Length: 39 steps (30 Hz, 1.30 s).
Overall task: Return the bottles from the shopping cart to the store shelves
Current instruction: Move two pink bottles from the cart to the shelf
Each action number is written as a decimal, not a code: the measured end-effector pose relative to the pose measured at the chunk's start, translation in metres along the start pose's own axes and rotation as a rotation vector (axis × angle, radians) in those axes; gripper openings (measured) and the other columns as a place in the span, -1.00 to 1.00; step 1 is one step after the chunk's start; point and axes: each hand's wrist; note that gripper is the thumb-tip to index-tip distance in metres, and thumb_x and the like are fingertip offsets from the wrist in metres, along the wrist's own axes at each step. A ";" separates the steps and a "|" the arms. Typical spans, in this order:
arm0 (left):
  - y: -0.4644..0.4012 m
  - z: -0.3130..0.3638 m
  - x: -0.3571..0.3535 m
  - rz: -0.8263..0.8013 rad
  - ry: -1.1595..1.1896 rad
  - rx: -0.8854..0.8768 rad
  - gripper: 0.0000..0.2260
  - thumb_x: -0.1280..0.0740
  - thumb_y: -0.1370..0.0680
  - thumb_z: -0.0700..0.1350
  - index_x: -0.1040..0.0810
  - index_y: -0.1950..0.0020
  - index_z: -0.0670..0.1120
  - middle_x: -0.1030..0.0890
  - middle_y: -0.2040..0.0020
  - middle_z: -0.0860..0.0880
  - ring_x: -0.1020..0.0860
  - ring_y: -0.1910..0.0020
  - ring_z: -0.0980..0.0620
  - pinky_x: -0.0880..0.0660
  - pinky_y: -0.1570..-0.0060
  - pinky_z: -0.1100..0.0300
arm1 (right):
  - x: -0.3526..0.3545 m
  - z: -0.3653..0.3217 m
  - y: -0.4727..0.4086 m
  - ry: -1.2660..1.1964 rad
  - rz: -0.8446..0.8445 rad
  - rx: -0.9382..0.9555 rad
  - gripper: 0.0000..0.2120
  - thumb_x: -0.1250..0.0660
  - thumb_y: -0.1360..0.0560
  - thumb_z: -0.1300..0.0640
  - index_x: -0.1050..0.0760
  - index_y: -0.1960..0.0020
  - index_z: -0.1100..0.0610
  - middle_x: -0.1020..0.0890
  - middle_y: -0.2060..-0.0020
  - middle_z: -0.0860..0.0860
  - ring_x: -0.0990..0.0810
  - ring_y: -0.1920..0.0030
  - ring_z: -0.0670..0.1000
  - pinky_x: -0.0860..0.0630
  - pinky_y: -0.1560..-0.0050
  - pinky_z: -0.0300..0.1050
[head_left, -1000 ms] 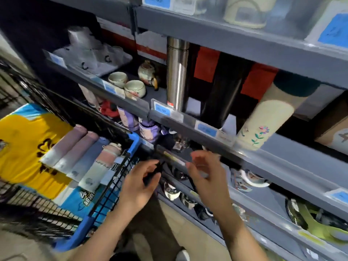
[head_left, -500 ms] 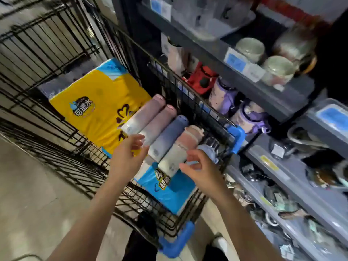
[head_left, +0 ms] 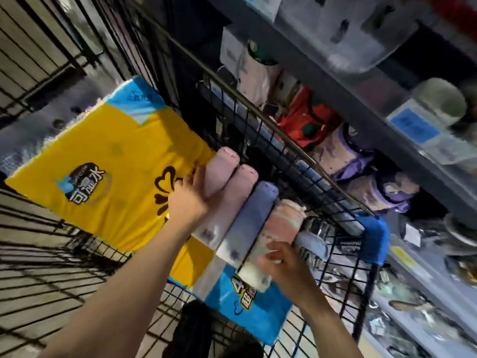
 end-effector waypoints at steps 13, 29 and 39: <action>0.029 -0.020 0.081 -0.193 0.603 0.254 -0.25 -0.28 -0.28 0.39 -0.34 -0.39 0.07 -0.53 -0.26 -0.01 -0.52 -0.16 -0.07 -0.44 0.02 0.04 | -0.047 -0.052 -0.074 0.057 0.101 -0.002 -0.64 -0.38 -0.50 0.03 -0.34 -0.20 0.12 -0.49 -0.05 0.08 -0.53 -0.09 0.16 -0.43 0.04 0.02; 0.092 -0.036 0.144 -0.025 0.899 0.335 -0.27 -0.56 -0.17 0.18 -0.24 -0.20 0.44 -0.48 -0.12 0.24 -0.55 -0.02 0.15 -0.52 0.20 0.22 | -0.123 -0.099 -0.118 0.192 0.375 -0.139 0.06 -0.49 -0.36 -0.15 0.14 -0.57 0.07 -0.26 -0.41 0.20 -0.42 -0.31 0.22 -0.39 -0.24 0.00; 0.098 -0.024 0.144 -0.035 0.763 0.183 -0.25 -0.59 -0.22 0.14 -0.19 -0.22 0.34 -0.39 -0.03 0.37 -0.46 0.04 0.29 -0.40 0.20 0.32 | -0.092 -0.083 -0.032 -0.030 0.410 0.114 -0.03 -0.54 -0.30 0.01 -0.03 -0.53 -0.05 -0.47 -0.24 -0.07 -0.50 -0.06 0.02 -0.48 -0.03 -0.14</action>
Point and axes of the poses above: each hand's wrist, its own y-axis away from the middle knuckle, its own x-axis out of the back of the hand, z = x × y
